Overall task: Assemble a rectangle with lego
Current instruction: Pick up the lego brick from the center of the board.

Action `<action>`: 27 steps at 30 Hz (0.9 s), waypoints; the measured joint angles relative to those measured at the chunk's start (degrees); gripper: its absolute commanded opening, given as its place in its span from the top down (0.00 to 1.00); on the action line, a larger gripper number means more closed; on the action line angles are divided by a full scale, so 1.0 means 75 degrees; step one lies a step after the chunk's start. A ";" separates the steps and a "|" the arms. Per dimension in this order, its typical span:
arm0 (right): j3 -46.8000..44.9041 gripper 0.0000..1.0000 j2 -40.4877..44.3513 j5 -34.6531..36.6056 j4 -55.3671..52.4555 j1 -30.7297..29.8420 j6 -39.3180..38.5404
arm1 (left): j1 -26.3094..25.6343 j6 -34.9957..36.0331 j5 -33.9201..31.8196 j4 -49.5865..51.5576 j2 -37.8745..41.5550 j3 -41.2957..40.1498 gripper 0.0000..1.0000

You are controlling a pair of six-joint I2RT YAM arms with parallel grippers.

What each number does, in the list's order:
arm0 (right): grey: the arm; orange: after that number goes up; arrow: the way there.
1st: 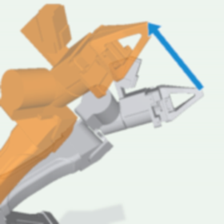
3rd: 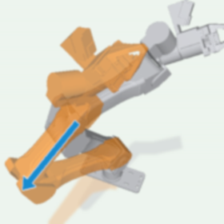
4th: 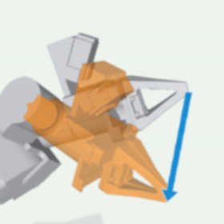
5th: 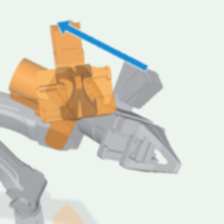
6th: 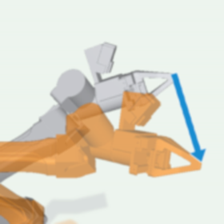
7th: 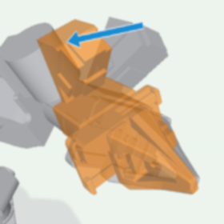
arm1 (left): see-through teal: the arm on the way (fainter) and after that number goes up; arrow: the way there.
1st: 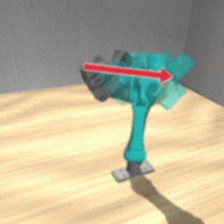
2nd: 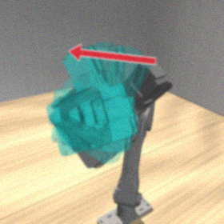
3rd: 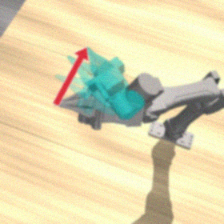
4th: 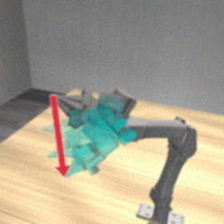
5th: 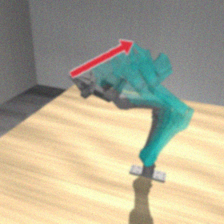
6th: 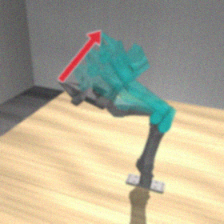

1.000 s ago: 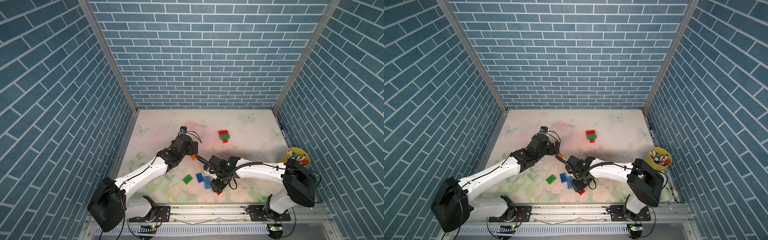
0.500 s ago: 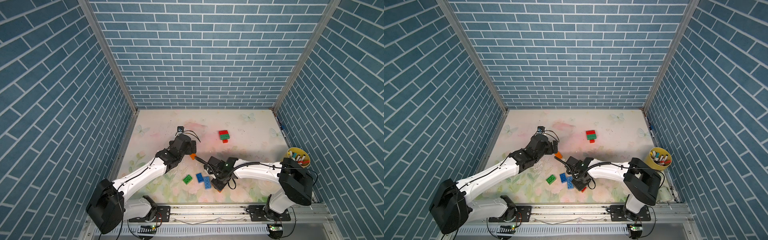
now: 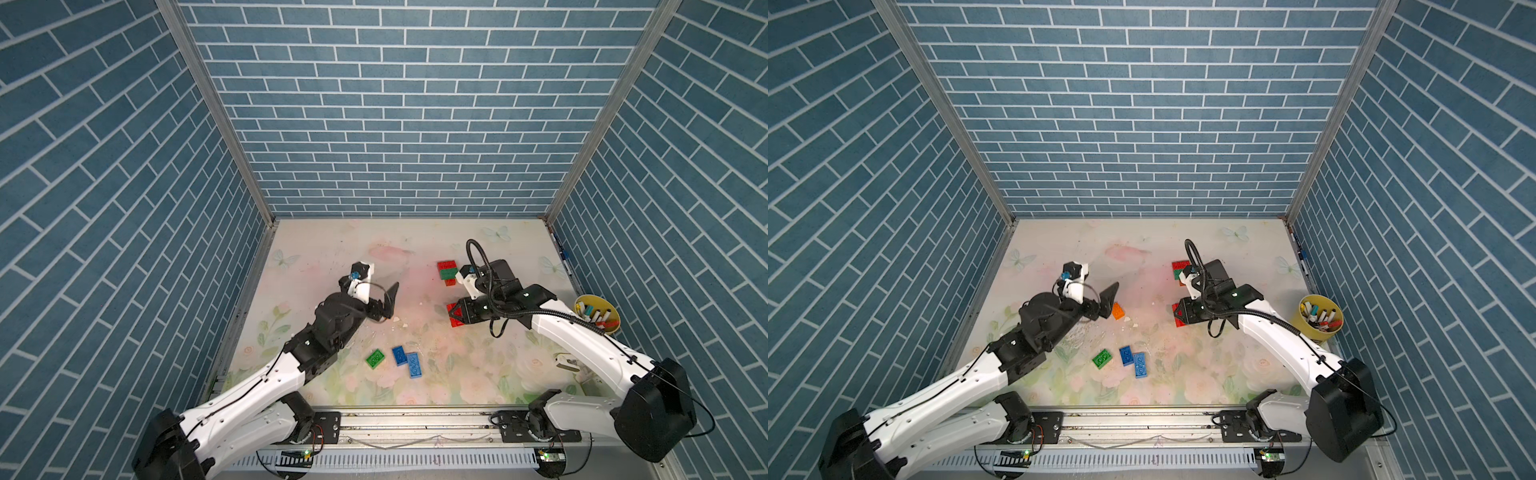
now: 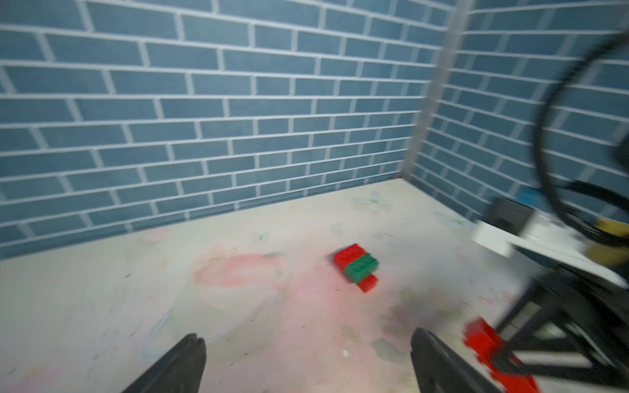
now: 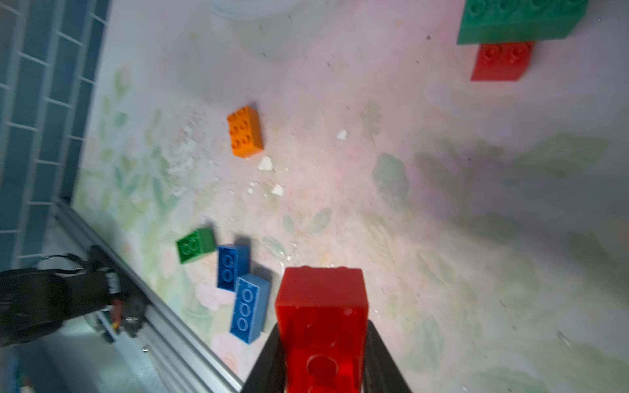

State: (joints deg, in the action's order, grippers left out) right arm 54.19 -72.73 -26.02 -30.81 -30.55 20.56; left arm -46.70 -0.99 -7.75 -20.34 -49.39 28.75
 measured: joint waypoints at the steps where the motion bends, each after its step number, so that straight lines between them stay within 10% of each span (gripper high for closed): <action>1: 0.0050 0.85 -0.0064 -0.0484 0.0187 0.0152 0.0087 | -0.0280 0.0583 0.0242 -0.0367 0.0189 -0.0312 0.00; 11: 0.0501 0.85 -0.0460 -0.3879 0.1932 0.0487 0.0851 | -0.0828 0.3480 0.1160 -0.2081 -0.0373 -0.0831 0.00; 27: 0.0554 0.85 -0.0510 -0.5013 0.2145 0.0434 0.1003 | -0.0772 0.4214 0.2352 -0.2847 -0.1894 0.0023 0.07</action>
State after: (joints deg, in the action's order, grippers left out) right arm 58.35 -76.55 -63.61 -14.72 -27.29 28.08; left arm -52.49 30.61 9.89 -41.69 -63.59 28.93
